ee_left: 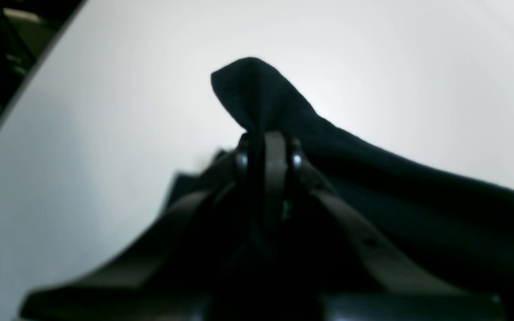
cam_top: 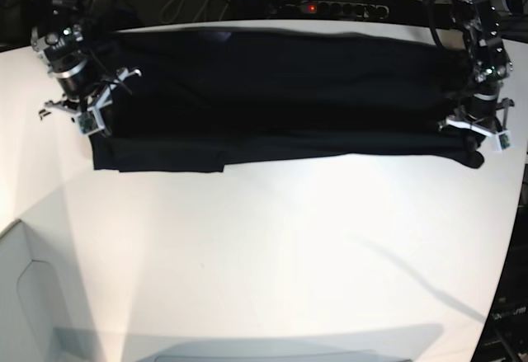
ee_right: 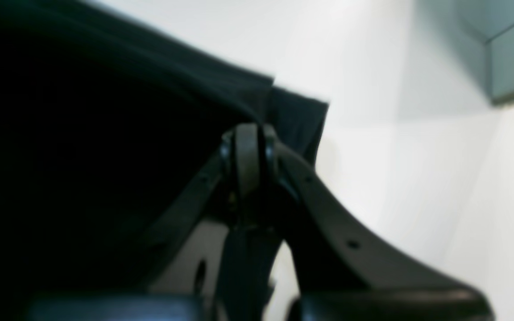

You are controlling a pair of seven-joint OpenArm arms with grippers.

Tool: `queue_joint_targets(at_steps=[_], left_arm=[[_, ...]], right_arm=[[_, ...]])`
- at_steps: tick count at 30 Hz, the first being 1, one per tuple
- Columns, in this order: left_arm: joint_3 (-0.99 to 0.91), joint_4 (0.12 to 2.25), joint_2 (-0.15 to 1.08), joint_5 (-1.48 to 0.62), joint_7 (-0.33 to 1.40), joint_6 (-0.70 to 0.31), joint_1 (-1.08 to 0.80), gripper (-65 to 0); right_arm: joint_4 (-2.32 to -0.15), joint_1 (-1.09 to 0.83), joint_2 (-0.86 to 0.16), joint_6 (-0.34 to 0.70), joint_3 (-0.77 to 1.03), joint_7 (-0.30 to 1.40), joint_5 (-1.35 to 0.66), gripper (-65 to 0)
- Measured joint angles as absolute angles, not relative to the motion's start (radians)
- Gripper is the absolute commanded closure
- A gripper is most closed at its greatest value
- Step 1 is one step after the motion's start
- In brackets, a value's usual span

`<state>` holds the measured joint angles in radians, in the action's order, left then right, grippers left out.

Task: Fold the T-shirt properly
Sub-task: 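Lift the hem and fold it over toward the collar with both grippers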

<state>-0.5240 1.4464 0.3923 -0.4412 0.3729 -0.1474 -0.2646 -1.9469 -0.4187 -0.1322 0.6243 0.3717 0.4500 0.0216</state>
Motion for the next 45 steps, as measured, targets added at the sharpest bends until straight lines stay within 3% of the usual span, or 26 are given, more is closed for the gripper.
queue_joint_targets(at_steps=[10,13,17,19,22,29,45], left_arm=[[-0.53,1.394,0.389,-0.439,0.371,-0.146,-0.308,-1.1],[-0.529,1.398,0.389,-0.439,0.37,-0.146,-0.31,-9.4],[-0.533,1.42,0.396,-0.438,0.371,-0.139,-0.324,-26.2],[-0.564,1.441,0.39,-0.439,0.374,-0.14,-0.323,-29.8],[-0.596,1.444,0.395,-0.44,0.363,-0.139,-0.309,-29.8],[-0.59,1.431,0.395,-0.443,0.366,-0.141,-0.22,-29.9],[-0.589,1.316,0.349,-0.435,0.374,-0.139,-0.219,-29.8]], right_arm=[[-1.941,-0.475,-0.132,0.624,0.311,0.457,0.022,0.0],[-1.941,-0.474,-0.133,0.624,0.311,0.46,0.022,-3.2],[-1.941,-0.474,-0.133,0.624,0.311,0.461,0.023,-17.5],[-1.942,-0.474,-0.126,0.624,0.311,0.46,0.023,-23.2],[-1.943,-0.471,-0.086,0.624,0.318,0.46,0.027,-27.2],[-1.948,-0.439,-0.014,0.623,0.315,0.457,0.026,-27.5],[-1.949,-0.441,-0.017,0.624,0.281,0.46,0.03,-27.7]])
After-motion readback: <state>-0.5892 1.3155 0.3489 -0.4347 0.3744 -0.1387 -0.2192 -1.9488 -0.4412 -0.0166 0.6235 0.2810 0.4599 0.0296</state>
